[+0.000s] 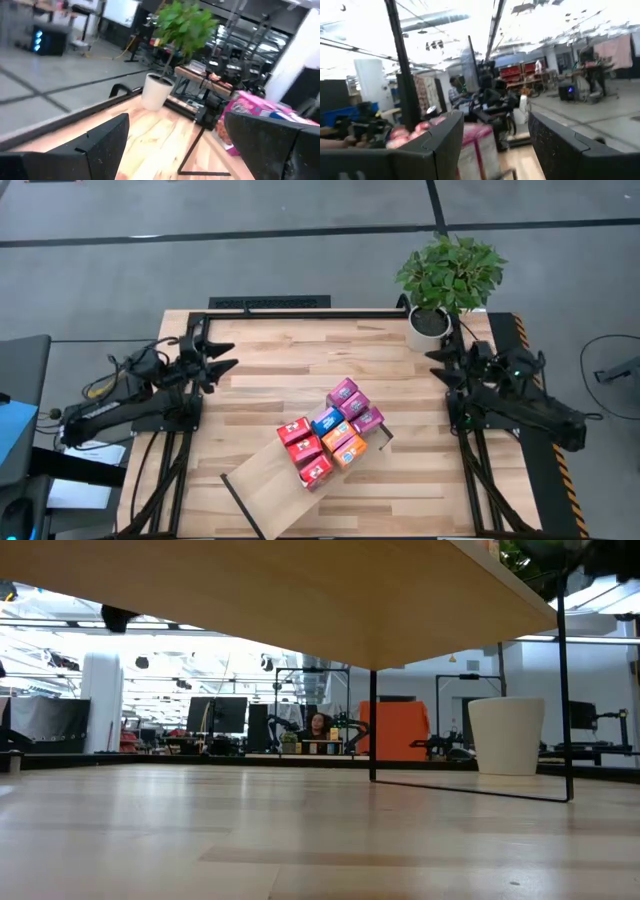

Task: Stack cereal on shelf
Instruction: Return to home position

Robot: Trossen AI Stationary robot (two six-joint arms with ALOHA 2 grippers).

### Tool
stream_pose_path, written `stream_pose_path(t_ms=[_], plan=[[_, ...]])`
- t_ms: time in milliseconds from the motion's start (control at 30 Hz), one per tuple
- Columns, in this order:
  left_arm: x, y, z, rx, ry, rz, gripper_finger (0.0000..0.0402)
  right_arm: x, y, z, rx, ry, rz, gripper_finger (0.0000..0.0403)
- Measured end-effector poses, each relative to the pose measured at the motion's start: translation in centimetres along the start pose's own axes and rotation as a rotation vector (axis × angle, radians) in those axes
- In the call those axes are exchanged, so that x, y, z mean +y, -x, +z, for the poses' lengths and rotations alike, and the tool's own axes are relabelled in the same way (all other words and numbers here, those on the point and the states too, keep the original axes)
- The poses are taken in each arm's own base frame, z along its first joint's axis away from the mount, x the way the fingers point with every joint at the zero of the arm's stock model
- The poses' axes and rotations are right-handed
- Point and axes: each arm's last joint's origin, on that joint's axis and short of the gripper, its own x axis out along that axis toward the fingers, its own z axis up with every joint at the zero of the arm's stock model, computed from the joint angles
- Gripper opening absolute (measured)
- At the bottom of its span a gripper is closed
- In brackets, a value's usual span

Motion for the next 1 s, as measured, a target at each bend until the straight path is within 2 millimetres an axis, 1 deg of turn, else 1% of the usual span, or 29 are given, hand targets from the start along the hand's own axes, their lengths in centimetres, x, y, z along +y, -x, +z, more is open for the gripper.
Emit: stream_pose_path(t_ms=[167, 233, 333, 433, 533, 633, 700, 800, 1000], plan=[[1.3, 0.1, -3.0, 0.036, 0.076, 0.036, 0.0318, -1.0, 0.4, -2.9, 0.029, -0.048, -0.064, 0.0249], [1.8, 0.2, -4.2, 0.042, 0.105, 0.04, 0.0318, -1.7, 0.4, -4.4, 0.067, -0.068, -0.103, 0.0249], [2.5, 0.2, -6.0, 0.074, 0.139, 0.054, 0.0318, -2.6, 0.5, -6.6, 0.098, -0.095, -0.186, 0.0249], [3.1, 0.0, -7.5, 0.105, 0.155, 0.063, 0.0318, -3.5, 0.7, -8.8, 0.105, -0.106, -0.317, 0.0249], [3.3, -0.1, -8.3, 0.126, 0.14, 0.06, 0.0318, -3.8, 0.8, -8.8, 0.058, -0.066, -0.452, 0.0249], [3.3, -0.2, -8.4, 0.115, 0.069, 0.034, 0.0318, -4.0, 1.0, -9.2, 0.082, -0.018, -0.575, 0.0249], [3.4, -0.2, -8.4, 0.109, 0.029, 0.037, 0.0318, -4.1, 1.1, -9.5, 0.101, -0.016, -0.64, 0.0249], [3.4, -0.2, -8.4, 0.11, 0.023, 0.034, 0.0318, -4.2, 1.0, -9.6, 0.111, -0.015, -0.648, 0.0249], [3.3, -0.2, -8.4, 0.108, 0.18, 0.042, 0.0318, -4.2, 1.0, -9.7, 0.116, -0.015, -0.65, 0.0249]])
